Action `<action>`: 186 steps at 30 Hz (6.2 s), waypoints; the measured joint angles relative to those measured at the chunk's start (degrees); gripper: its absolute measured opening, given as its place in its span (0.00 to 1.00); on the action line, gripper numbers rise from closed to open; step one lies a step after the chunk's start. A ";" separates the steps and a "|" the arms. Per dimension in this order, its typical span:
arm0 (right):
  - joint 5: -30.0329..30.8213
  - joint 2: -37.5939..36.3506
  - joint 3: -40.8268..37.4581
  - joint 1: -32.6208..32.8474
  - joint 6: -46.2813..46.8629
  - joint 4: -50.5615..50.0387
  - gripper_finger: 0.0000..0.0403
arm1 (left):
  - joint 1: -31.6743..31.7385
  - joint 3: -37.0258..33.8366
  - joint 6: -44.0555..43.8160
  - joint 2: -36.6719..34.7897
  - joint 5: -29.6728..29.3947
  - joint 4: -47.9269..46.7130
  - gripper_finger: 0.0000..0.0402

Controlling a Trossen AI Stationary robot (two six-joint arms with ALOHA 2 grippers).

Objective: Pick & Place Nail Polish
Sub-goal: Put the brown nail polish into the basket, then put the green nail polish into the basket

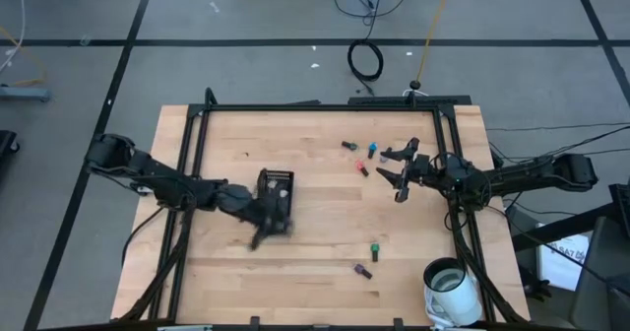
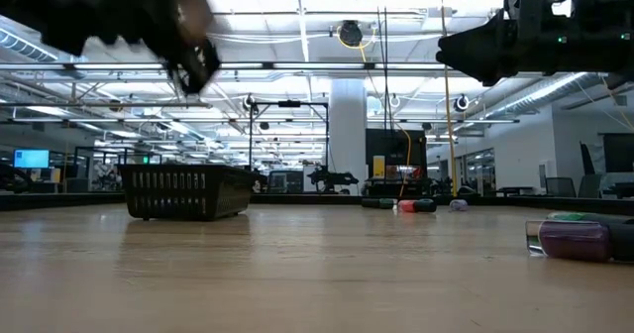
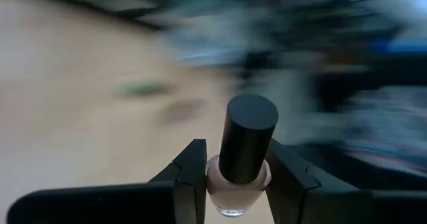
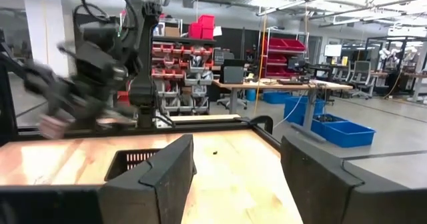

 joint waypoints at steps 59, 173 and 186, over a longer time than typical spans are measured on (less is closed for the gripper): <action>-0.44 0.00 0.14 0.09 0.24 -4.88 0.51 | 8.61 0.06 -14.92 0.26 -28.57 -26.98 0.67; -7.31 31.73 34.23 23.43 3.69 -74.88 0.52 | 12.36 0.07 -10.00 0.28 -30.70 -18.60 0.67; -8.02 31.03 27.18 23.23 4.90 -70.20 0.52 | 12.36 0.07 -9.06 0.28 -30.70 -18.60 0.67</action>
